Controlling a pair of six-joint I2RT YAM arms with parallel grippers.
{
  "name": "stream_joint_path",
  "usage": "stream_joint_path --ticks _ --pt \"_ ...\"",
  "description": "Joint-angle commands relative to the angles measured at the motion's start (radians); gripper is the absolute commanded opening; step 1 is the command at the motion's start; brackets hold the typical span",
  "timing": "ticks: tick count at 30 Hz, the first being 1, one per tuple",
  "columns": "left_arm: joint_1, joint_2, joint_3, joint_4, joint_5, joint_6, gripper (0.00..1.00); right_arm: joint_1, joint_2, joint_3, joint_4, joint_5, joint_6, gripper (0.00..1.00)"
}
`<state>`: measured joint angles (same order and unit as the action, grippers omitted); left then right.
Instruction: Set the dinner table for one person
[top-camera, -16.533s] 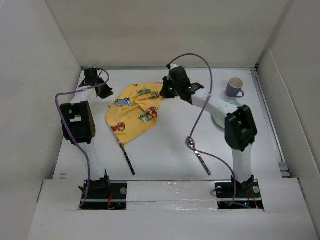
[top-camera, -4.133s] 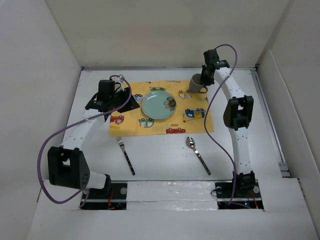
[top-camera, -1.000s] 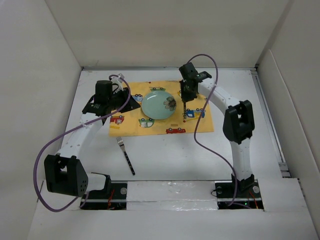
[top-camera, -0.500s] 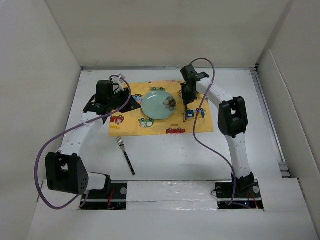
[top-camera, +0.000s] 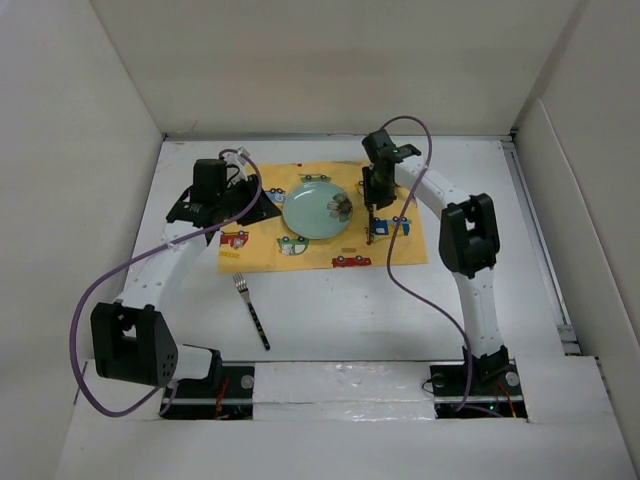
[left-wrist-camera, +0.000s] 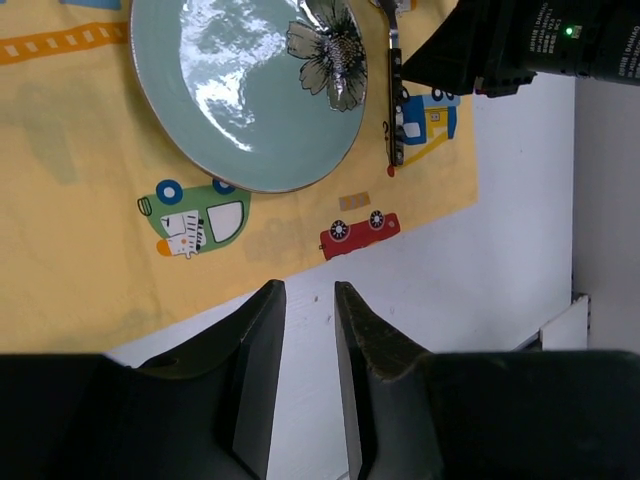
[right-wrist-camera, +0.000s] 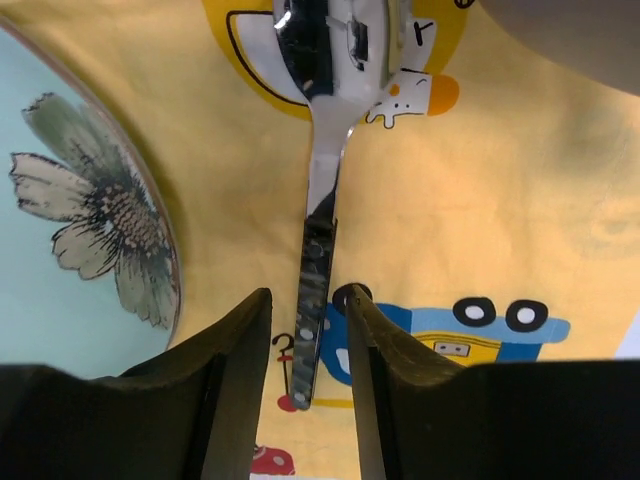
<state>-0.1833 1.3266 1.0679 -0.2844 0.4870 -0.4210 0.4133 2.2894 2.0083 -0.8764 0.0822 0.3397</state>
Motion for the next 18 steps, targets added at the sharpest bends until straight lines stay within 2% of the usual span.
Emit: stream_joint_path --ticks 1,2,3,4,5,7,11,13,14,15,18 --pt "-0.004 -0.038 0.084 -0.018 -0.008 -0.001 0.24 0.007 -0.154 -0.017 0.002 0.007 -0.001 0.38" --pt "-0.004 -0.052 0.096 -0.024 -0.011 -0.01 0.18 0.019 -0.188 -0.041 0.032 0.001 -0.001 0.3" --pt "-0.004 -0.062 0.118 -0.033 -0.014 -0.018 0.13 0.042 -0.268 -0.08 0.066 -0.039 0.004 0.11" --pt "-0.004 -0.076 0.125 -0.032 -0.013 -0.028 0.08 0.057 -0.315 -0.177 0.106 -0.065 0.007 0.02" --pt "-0.004 -0.104 0.138 -0.03 -0.016 -0.041 0.0 0.079 -0.359 -0.233 0.197 -0.108 0.016 0.0" --pt "-0.004 -0.139 0.161 -0.029 -0.031 -0.09 0.0 0.178 -0.47 -0.398 0.292 -0.143 0.062 0.0" --pt "-0.004 -0.263 0.19 -0.07 -0.076 -0.188 0.0 0.395 -0.533 -0.569 0.502 -0.113 0.139 0.0" --pt "-0.013 -0.317 0.182 -0.084 -0.103 -0.232 0.09 0.499 -0.503 -0.583 0.542 -0.088 0.176 0.17" --pt "-0.013 -0.36 0.19 -0.128 -0.126 -0.237 0.16 0.527 -0.48 -0.557 0.557 -0.093 0.176 0.28" --pt "-0.013 -0.383 0.207 -0.148 -0.164 -0.242 0.2 0.554 -0.452 -0.53 0.55 -0.094 0.174 0.44" --pt "-0.013 -0.463 0.262 -0.214 -0.214 -0.262 0.34 0.669 -0.338 -0.409 0.518 -0.056 0.139 0.56"
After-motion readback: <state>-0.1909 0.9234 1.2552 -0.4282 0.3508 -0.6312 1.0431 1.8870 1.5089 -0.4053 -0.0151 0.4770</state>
